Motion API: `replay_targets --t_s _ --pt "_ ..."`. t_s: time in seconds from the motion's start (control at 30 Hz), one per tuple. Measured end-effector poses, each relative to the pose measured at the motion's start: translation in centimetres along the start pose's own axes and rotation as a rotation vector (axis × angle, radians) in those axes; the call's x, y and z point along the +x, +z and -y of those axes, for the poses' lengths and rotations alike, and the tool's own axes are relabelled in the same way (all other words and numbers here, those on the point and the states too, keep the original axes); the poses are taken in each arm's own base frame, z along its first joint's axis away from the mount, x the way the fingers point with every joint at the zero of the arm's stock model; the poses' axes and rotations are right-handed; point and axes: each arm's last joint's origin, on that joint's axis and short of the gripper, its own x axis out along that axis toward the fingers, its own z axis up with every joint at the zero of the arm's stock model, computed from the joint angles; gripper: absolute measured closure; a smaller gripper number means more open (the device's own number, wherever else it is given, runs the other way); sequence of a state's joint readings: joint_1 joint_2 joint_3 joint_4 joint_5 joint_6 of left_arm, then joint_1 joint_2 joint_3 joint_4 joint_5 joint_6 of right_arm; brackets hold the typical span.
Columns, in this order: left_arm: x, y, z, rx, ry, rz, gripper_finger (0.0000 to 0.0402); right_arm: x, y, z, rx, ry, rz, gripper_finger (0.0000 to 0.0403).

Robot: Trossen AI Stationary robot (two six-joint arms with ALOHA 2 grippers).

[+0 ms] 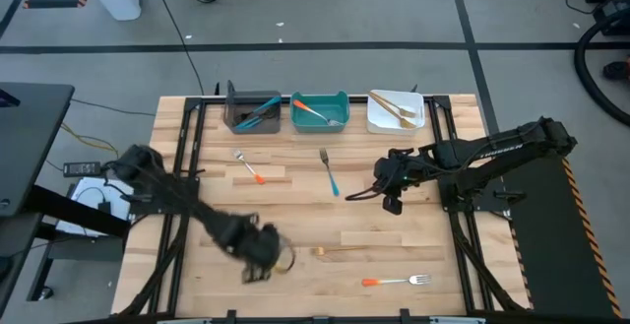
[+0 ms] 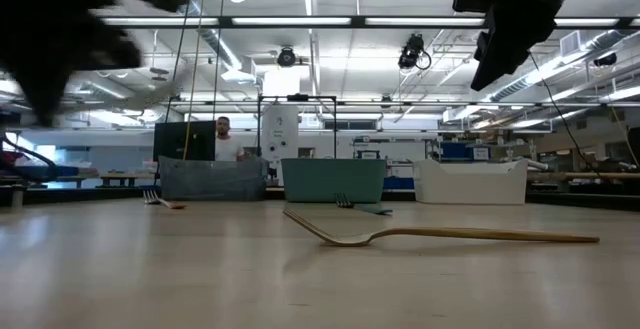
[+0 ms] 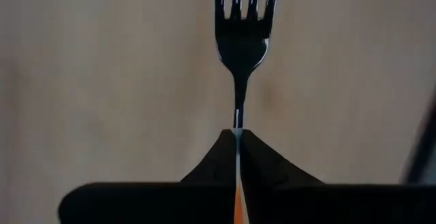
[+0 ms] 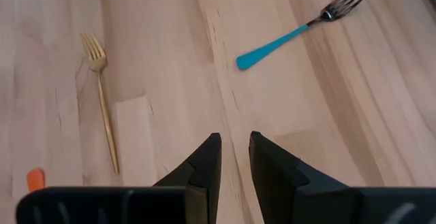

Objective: Sort silverware by color (type)
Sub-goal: Put the bottom left orange fork into the blue bin

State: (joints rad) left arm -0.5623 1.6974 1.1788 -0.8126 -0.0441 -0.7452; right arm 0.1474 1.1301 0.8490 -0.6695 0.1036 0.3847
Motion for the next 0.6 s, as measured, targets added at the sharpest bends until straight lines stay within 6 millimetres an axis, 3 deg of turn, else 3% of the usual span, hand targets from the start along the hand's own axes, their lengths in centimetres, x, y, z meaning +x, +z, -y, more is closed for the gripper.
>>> replay_targets --t_s 0.2,0.33,0.47,0.6 --pt "-2.2 4.7 -5.1 -0.163 0.079 0.260 0.0392 0.0 1.1 0.0 0.008 0.029 0.105 0.0319" --pt "-3.4 8.4 -9.7 -0.228 0.121 0.454 0.0392 -0.2 2.6 0.3 -0.010 0.046 0.233 0.0319" --pt "-4.9 11.8 -14.0 -0.267 0.127 0.682 0.0392 -0.5 4.2 1.4 -0.031 0.023 0.379 0.0319" --pt "-6.7 13.9 -17.9 -0.264 0.174 0.888 0.0392 -0.8 5.8 3.2 0.027 -0.085 0.520 0.0319"
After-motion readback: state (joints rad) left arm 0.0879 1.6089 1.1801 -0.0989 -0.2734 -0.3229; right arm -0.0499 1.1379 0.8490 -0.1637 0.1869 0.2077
